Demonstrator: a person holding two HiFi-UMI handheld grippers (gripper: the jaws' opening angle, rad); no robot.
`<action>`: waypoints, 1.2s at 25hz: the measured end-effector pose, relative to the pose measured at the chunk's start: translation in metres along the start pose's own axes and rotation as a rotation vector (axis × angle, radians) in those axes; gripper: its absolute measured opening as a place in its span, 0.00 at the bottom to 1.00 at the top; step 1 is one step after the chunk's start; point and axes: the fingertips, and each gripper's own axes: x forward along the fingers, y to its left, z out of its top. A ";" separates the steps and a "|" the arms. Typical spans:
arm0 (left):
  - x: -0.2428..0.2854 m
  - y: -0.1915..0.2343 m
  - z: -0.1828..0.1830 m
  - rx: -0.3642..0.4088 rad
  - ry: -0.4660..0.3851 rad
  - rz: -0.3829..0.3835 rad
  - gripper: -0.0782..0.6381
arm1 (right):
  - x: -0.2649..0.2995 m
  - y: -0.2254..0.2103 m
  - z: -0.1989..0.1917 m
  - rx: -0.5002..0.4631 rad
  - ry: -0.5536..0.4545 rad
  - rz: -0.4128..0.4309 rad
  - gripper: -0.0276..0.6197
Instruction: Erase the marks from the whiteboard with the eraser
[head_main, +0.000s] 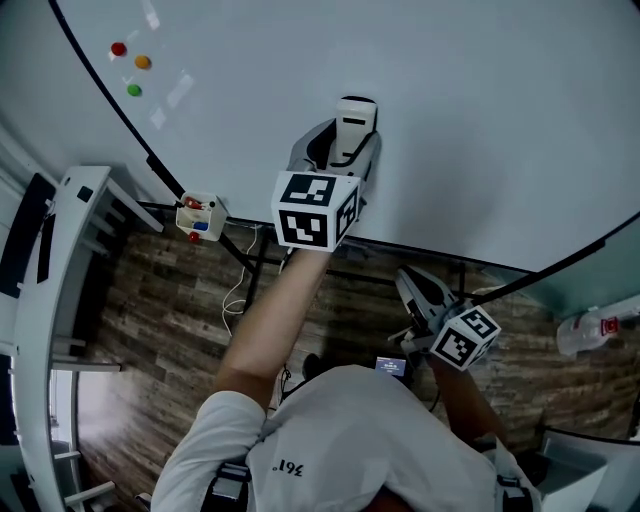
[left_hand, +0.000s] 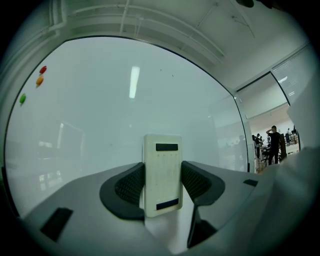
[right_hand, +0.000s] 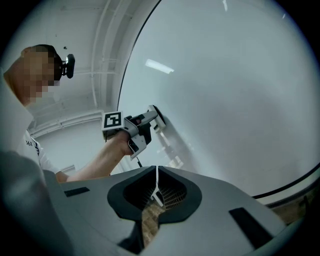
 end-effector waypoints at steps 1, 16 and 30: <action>-0.002 0.004 0.000 -0.002 0.000 0.002 0.44 | 0.002 0.001 -0.001 0.000 0.002 0.002 0.09; -0.020 0.046 -0.002 -0.020 -0.005 0.067 0.44 | 0.005 0.001 -0.003 0.000 0.014 -0.007 0.09; -0.045 0.109 -0.006 -0.062 -0.012 0.204 0.44 | 0.005 -0.002 -0.007 0.007 0.026 -0.013 0.09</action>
